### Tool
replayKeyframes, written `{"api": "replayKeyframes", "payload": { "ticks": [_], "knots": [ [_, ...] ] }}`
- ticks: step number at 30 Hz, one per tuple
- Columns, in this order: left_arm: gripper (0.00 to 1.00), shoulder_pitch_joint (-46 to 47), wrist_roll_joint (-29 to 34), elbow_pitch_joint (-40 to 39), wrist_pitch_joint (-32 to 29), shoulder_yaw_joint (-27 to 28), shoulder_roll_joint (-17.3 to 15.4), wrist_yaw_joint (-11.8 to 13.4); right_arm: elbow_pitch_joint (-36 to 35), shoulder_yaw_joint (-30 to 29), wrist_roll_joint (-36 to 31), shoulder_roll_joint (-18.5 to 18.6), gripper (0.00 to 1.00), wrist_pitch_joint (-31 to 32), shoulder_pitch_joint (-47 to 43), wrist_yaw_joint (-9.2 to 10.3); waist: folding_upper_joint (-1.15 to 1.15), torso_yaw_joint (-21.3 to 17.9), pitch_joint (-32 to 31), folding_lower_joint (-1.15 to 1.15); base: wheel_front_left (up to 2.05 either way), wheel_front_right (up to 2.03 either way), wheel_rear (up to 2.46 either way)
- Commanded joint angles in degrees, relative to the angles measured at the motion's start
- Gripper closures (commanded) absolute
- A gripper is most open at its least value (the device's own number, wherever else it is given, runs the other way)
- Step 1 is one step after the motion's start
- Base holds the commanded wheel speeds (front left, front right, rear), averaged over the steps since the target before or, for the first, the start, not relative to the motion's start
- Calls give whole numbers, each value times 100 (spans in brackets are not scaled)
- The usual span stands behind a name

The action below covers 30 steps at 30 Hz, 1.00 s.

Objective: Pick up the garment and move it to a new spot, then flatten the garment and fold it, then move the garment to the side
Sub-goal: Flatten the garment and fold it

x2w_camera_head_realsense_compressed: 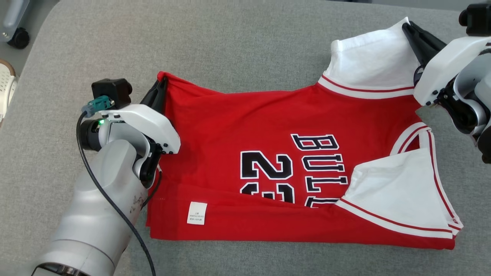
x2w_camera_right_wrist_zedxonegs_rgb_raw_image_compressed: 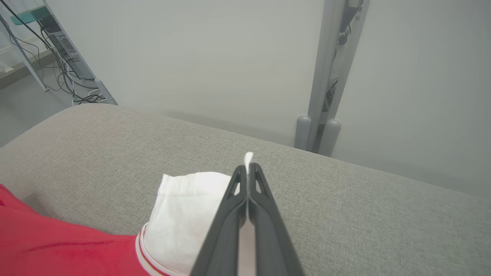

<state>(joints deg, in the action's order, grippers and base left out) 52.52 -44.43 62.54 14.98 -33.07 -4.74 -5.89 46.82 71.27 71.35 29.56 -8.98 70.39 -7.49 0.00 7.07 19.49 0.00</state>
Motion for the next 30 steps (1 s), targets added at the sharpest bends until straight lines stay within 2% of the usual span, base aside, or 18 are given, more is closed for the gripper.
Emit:
{"api": "replayKeyframes", "payload": {
  "ticks": [1, 17, 30],
  "knots": [
    [100, -69, 57, -27, 26, 34, -70, 35, -57, 32, 35, 61, 100, -69, -92, -2, 0, -18, -62, 0, 0, 0, 0],
    [100, -1041, 623, -605, 26, 127, -310, 196, -900, 164, 253, 575, 100, -427, -1066, -2, 0, -74, -735, 0, 0, 0, 0],
    [100, -1839, 422, -882, -29, 249, -396, 92, -1525, 186, 269, 861, 100, -522, -1935, -2, 0, -153, -1320, 0, 0, 0, 0]
  ]
}}
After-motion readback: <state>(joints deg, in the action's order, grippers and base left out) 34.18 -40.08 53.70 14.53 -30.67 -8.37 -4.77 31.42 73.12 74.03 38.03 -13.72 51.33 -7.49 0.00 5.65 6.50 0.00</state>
